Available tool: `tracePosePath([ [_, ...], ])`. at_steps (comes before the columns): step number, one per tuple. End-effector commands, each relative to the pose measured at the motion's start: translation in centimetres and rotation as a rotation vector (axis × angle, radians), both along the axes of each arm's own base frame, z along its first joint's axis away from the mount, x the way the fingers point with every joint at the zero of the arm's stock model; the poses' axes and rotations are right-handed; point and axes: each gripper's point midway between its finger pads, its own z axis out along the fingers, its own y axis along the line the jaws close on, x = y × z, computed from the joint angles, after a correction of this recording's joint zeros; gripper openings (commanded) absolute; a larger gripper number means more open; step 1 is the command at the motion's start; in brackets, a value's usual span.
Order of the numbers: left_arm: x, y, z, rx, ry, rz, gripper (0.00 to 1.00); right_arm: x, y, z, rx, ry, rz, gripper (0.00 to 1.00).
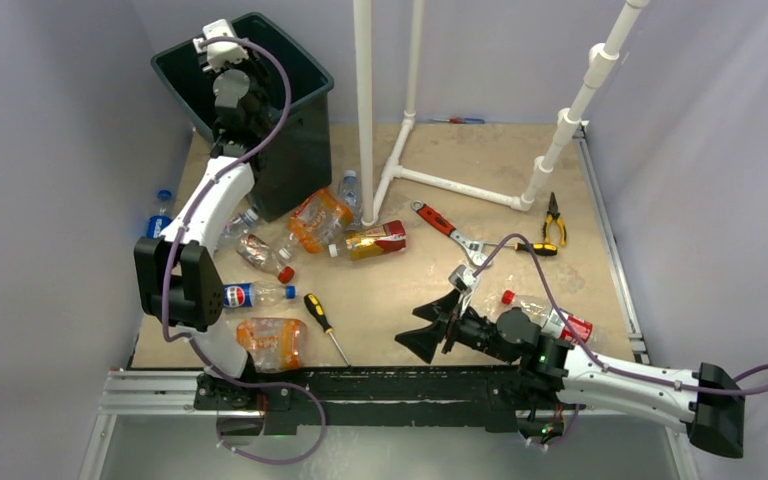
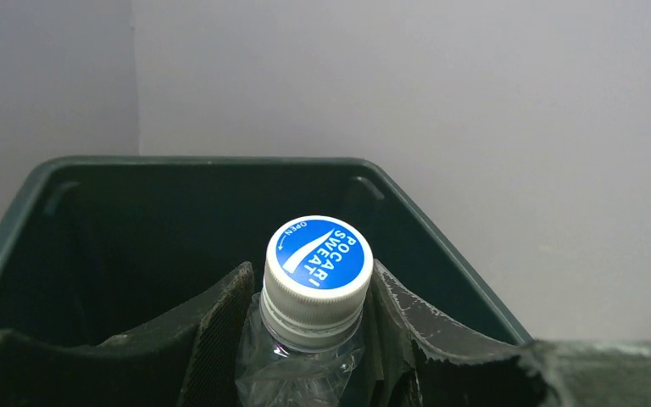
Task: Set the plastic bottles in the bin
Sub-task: Place the plastic bottle in the trash bin.
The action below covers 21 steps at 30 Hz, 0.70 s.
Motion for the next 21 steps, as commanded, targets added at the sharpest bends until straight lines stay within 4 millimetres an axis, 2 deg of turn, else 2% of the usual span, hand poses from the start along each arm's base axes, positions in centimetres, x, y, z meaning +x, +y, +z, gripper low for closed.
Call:
tracePosePath([
  [1, 0.2, -0.2, -0.2, -0.048, -0.013, -0.025, 0.0, 0.6, -0.1, 1.6, 0.023, -0.036, -0.028, 0.97],
  [3, 0.2, 0.0, -0.7, -0.055, 0.006, -0.02, 0.0, 0.5, -0.2, 1.5, 0.027, -0.034, -0.029, 0.97],
  [4, 0.2, 0.0, -0.9, -0.064, 0.013, -0.016, 0.05, 0.6, -0.2, 1.6, 0.026, -0.036, -0.03, 0.97],
  [5, 0.1, 0.1, -1.0, -0.073, 0.018, -0.012, 0.15, 0.6, -0.2, 1.6, 0.023, -0.036, -0.031, 0.97],
  [7, -0.2, 0.2, -0.7, -0.09, 0.017, -0.007, 0.49, 0.7, -0.3, 1.9, 0.016, -0.041, -0.036, 0.97],
  [8, -0.5, 0.3, -0.4, -0.101, 0.012, -0.004, 0.74, 0.7, -0.3, 2.1, 0.013, -0.045, -0.037, 0.97],
  [9, -0.7, 0.4, 0.0, -0.111, 0.009, -0.001, 0.87, 0.7, -0.4, 2.3, 0.011, -0.048, -0.038, 0.97],
  [10, -1.0, 0.5, 0.6, -0.125, 0.002, 0.0, 0.93, 0.7, -0.5, 2.7, 0.016, -0.052, -0.042, 0.97],
  [16, -4.2, 0.1, 6.2, -0.227, -0.105, -0.061, 0.99, 0.9, -1.2, 3.9, 0.032, -0.06, -0.065, 0.97],
  [19, -6.8, -0.2, 7.8, -0.279, -0.142, -0.11, 0.99, 1.0, -1.4, 4.1, 0.035, -0.061, -0.075, 0.97],
  [21, -8.8, -0.3, 7.6, -0.325, -0.141, -0.131, 0.99, 1.1, -1.4, 4.1, 0.037, -0.061, -0.083, 0.97],
])
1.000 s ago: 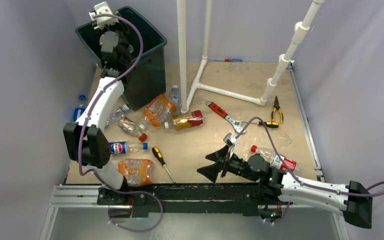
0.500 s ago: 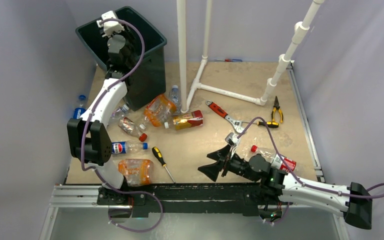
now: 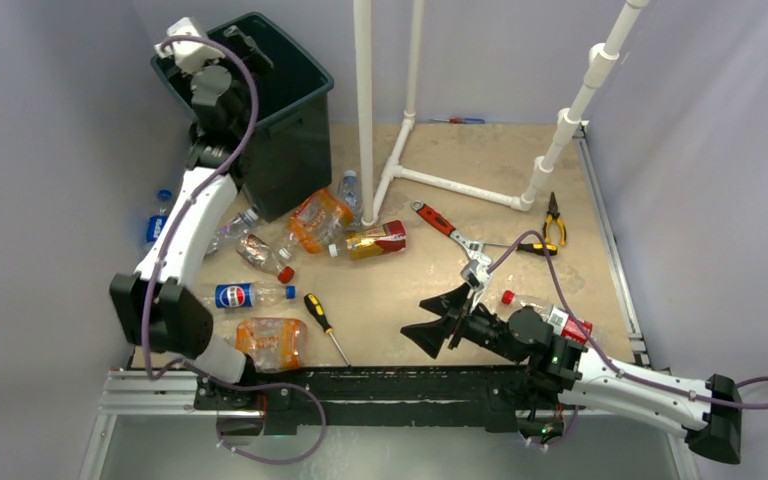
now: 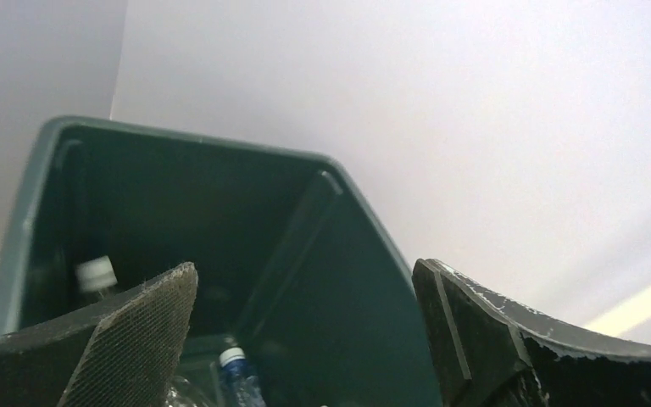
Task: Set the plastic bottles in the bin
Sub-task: Place the plastic bottle in the trash bin, then pick up the plastic bottle at the center of the board.
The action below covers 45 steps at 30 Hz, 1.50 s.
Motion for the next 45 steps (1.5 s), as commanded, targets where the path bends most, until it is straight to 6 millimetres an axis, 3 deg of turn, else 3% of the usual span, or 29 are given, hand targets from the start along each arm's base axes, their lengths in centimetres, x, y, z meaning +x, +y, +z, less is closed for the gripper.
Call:
tracePosePath([
  [1, -6.9, 0.2, 6.2, -0.158, -0.166, -0.067, 0.99, 0.6, -0.2, 1.9, 0.027, -0.029, -0.035, 0.97],
  [8, -13.3, -2.4, 3.7, -0.289, -0.096, -0.26, 0.99, 1.0, 0.3, 2.4, 0.058, -0.031, -0.043, 0.98],
  [15, -17.5, -4.5, -2.3, -0.329, 0.129, -0.377, 0.99, 2.1, 0.7, 1.6, 0.062, 0.036, -0.104, 0.98],
  [19, -19.3, -5.5, -6.5, -0.317, 0.263, -0.429, 0.99, 4.2, -0.3, 1.2, 0.064, 0.092, -0.249, 0.98],
  [24, -21.6, -9.6, -11.9, -0.226, 0.459, -0.544, 0.99, 7.0, -1.9, 1.0, -0.035, 0.111, -0.444, 0.99],
  [29, -25.4, -13.9, -14.9, -0.107, 0.536, -0.626, 0.99, 8.8, -1.7, 1.1, -0.106, 0.094, -0.506, 0.99],
  [35, -27.4, -13.2, -18.2, -0.118, 0.525, -0.656, 0.99, 13.1, -0.7, -0.7, -0.145, 0.146, -0.505, 0.98],
  [39, -28.0, -12.5, -19.9, -0.195, 0.479, -0.632, 0.99, 16.1, 0.0, -0.1, -0.129, 0.132, -0.541, 0.98],
  [45, -28.2, -13.1, -24.6, -0.304, 0.494, -0.635, 0.96, 21.5, 0.7, 0.1, -0.098, 0.112, -0.6, 0.93],
])
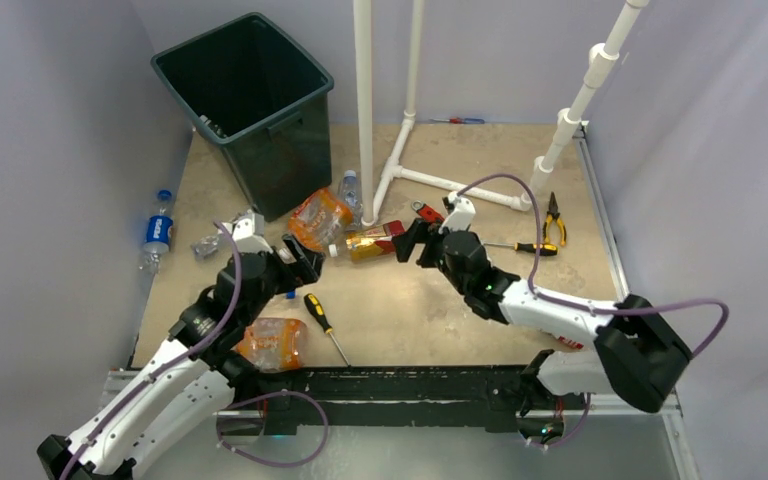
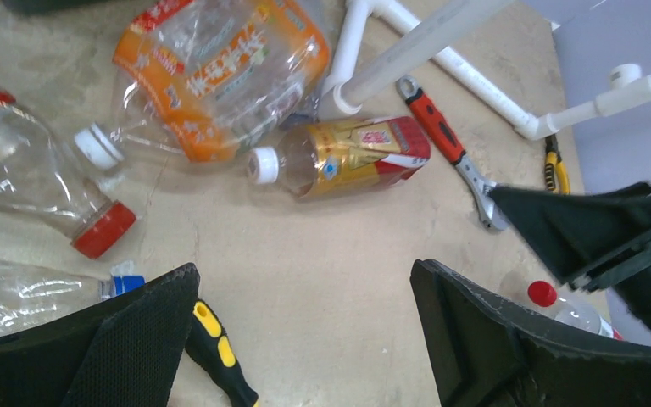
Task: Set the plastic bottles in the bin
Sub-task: Pick up the plastic bottle at the center of the board.
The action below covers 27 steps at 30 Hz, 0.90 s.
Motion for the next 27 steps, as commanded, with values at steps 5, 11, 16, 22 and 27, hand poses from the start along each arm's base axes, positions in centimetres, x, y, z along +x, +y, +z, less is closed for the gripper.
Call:
tracePosePath([
  [5, 0.3, -1.7, -3.4, -0.126, 0.047, 0.002, 0.94, 7.1, 1.5, 2.6, 0.081, -0.134, -0.016, 0.85],
  [11, -0.1, -1.5, -4.4, -0.148, 0.047, 0.007, 0.92, 10.0, 1.9, 0.5, 0.03, -0.115, -0.043, 0.77],
  [16, -0.1, -2.0, -4.7, -0.173, 0.052, -0.008, 0.89, 11.3, 2.7, -1.6, 0.005, -0.087, -0.033, 0.73],
  [22, 0.1, -2.5, -5.3, -0.175, 0.068, -0.018, 0.87, 11.0, 2.7, -3.9, -0.015, -0.07, -0.016, 0.66],
  [27, 0.6, -3.2, -5.5, -0.181, 0.068, -0.033, 0.86, 7.8, 2.6, -5.3, -0.005, -0.03, 0.04, 0.63],
])
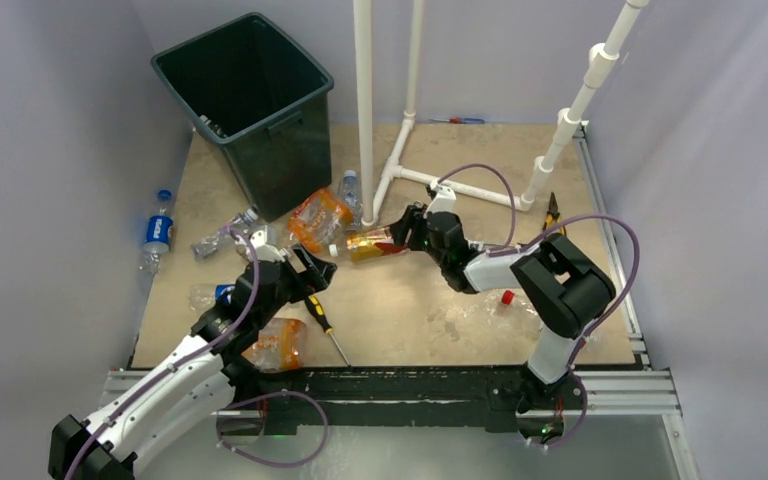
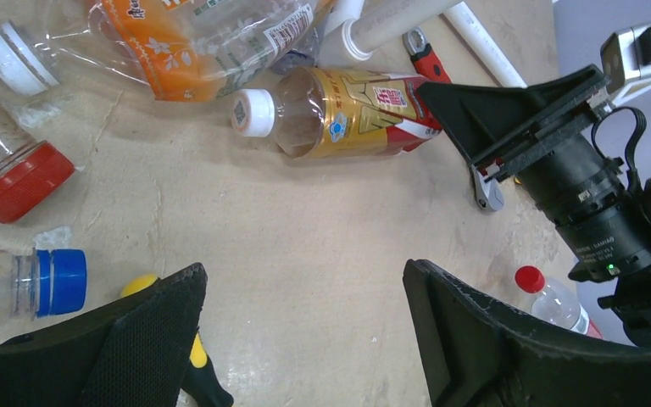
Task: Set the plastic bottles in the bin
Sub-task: Pick up the plastic bottle at the center of the board.
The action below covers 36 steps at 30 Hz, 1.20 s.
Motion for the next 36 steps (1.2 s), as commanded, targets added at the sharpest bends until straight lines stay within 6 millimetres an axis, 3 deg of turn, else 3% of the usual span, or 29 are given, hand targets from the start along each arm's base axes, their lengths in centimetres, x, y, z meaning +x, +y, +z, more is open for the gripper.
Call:
tracePosePath([
  [1, 0.9, -1.2, 0.9, -0.048, -0.033, -0.021, 0.86, -2.3, 0.4, 1.2, 0.041, -0.039, 0.053, 0.62],
  [8, 1.7, -2.1, 0.0, -0.009, -0.005, -0.042, 0.84, -8.1, 0.7, 0.2, 0.045, -0.013, 0.086, 0.61],
  [13, 2.2, -2.1, 0.2, -0.006, -0.014, -0.03, 0.83, -11.0, -1.1, 1.9, 0.084, -0.031, 0.077, 0.61],
  [16, 2.4, -2.3, 0.3, -0.013, -0.016, -0.034, 0.83, -11.7, -2.1, 4.4, 0.101, -0.073, 0.076, 0.65],
  [20, 2.6, -2.5, 0.1, -0.008, -0.006, -0.031, 0.85, -12.9, -3.5, 6.7, 0.098, -0.115, 0.09, 0.78],
  [24, 2.5, -2.3, 0.2, -0.015, 0.002, -0.022, 0.89, -13.9, -3.5, 8.3, 0.08, -0.157, 0.157, 0.9],
  [30, 1.5, -1.1, -1.1, 0.001, 0.05, 0.021, 0.96, -14.8, -2.5, 8.9, 0.07, -0.172, 0.247, 0.99],
  [36, 0.6, -0.6, -3.1, 0.02, 0.098, 0.021, 0.99, -15.0, -1.5, 8.0, 0.062, -0.17, 0.299, 0.99],
])
